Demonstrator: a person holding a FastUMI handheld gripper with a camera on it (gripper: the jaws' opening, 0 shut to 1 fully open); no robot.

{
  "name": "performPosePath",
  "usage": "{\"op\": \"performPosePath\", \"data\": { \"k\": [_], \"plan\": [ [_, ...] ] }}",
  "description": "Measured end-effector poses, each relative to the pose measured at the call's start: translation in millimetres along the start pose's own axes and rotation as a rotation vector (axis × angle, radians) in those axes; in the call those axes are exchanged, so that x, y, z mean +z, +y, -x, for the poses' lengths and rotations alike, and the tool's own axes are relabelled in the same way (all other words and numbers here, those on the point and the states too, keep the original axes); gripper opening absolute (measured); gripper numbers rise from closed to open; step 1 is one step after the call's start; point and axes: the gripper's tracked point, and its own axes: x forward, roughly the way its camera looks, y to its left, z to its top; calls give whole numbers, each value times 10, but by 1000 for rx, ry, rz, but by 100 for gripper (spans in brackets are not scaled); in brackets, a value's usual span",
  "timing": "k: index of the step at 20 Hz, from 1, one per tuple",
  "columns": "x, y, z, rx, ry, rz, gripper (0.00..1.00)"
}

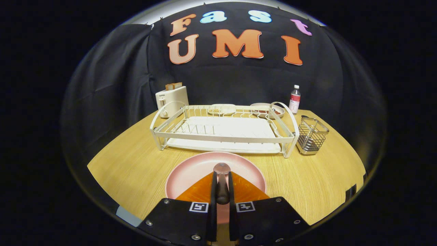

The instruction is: Take the plate from the dish rack, then take the spoon from the basket and place it into the plate.

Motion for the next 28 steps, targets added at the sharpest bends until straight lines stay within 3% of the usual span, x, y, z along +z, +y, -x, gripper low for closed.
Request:
{"op": "performPosePath", "data": {
  "k": [6,11,17,20,22,28],
  "plan": [
    [-83,-97,37,-6,28,4,18],
    [142,-205,173,17,22,-30,23],
    [758,-670,417,-26,-66,-104,57],
    [1089,-1029,569,-59,-109,-145,83],
    [1344,-1278,674,-88,-147,-147,94],
    [1884,-1823,989,-158,-224,-99,98]
  ]
}}
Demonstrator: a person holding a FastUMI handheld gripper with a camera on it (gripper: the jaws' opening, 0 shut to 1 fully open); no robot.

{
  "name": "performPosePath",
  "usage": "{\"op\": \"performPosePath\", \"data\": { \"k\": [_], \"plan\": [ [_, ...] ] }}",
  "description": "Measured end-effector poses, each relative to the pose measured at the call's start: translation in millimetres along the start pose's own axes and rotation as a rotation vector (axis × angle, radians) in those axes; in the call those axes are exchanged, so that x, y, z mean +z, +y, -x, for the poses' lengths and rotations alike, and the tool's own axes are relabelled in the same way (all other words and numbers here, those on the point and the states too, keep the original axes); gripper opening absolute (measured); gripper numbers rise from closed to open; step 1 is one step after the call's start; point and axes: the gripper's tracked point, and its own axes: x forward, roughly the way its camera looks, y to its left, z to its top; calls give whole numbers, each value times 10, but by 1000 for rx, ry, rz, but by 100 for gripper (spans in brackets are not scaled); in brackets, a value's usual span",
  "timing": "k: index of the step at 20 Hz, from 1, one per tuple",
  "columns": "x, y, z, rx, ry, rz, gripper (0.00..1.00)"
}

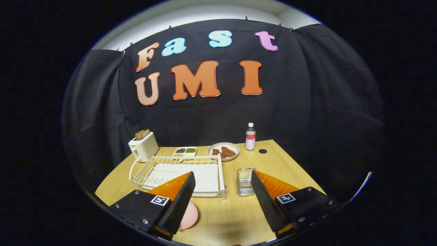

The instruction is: Take the plate from the dish rack, then take the spoon from the basket and place it into the plate.

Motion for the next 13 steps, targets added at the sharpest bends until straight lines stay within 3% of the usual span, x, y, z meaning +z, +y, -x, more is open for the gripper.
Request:
{"op": "performPosePath", "data": {
  "k": [13],
  "plan": [
    [488,-358,-231,-5,-58,21,98]
  ]
}}
